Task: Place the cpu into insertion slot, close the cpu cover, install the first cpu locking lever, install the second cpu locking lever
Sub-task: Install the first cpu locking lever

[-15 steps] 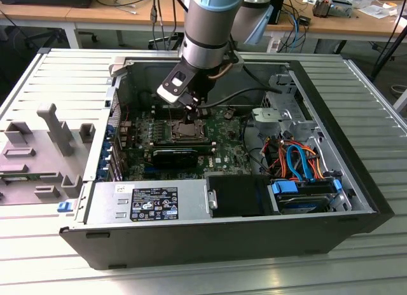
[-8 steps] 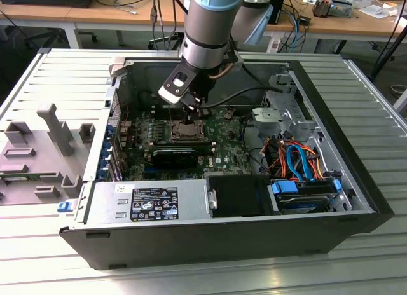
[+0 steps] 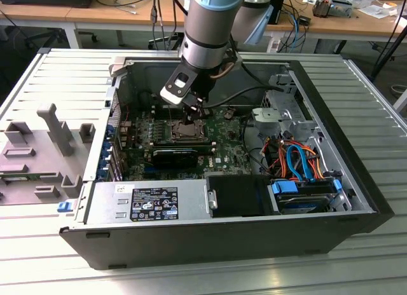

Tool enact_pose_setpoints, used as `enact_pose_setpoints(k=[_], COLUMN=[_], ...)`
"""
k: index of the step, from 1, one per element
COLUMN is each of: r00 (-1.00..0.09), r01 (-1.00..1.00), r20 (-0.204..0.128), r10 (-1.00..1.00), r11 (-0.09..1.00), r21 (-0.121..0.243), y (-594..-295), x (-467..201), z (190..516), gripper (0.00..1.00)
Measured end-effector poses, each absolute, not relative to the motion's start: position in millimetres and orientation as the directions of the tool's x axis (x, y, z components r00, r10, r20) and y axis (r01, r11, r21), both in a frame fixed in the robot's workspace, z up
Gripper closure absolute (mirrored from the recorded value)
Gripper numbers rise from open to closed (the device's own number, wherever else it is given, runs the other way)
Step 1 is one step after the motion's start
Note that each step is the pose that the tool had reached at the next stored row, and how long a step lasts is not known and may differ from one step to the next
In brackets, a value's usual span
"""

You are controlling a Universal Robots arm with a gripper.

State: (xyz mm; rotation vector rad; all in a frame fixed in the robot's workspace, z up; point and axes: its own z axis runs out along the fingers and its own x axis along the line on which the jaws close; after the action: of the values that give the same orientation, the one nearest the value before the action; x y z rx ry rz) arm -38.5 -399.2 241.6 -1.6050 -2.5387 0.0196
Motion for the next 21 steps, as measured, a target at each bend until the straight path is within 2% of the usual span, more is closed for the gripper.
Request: enact_pose_setpoints(k=[18, 21], r00=[-0.519, -0.533], r01=[0.845, 0.836], r20=[0.109, 0.124], r10=[0.848, 0.837], r11=[0.528, 0.544], r21=[-0.084, -0.075], y=[-399.2, -399.2], x=[-38.5, -38.4], z=[241.6, 241.7], gripper=[0.89, 0.89])
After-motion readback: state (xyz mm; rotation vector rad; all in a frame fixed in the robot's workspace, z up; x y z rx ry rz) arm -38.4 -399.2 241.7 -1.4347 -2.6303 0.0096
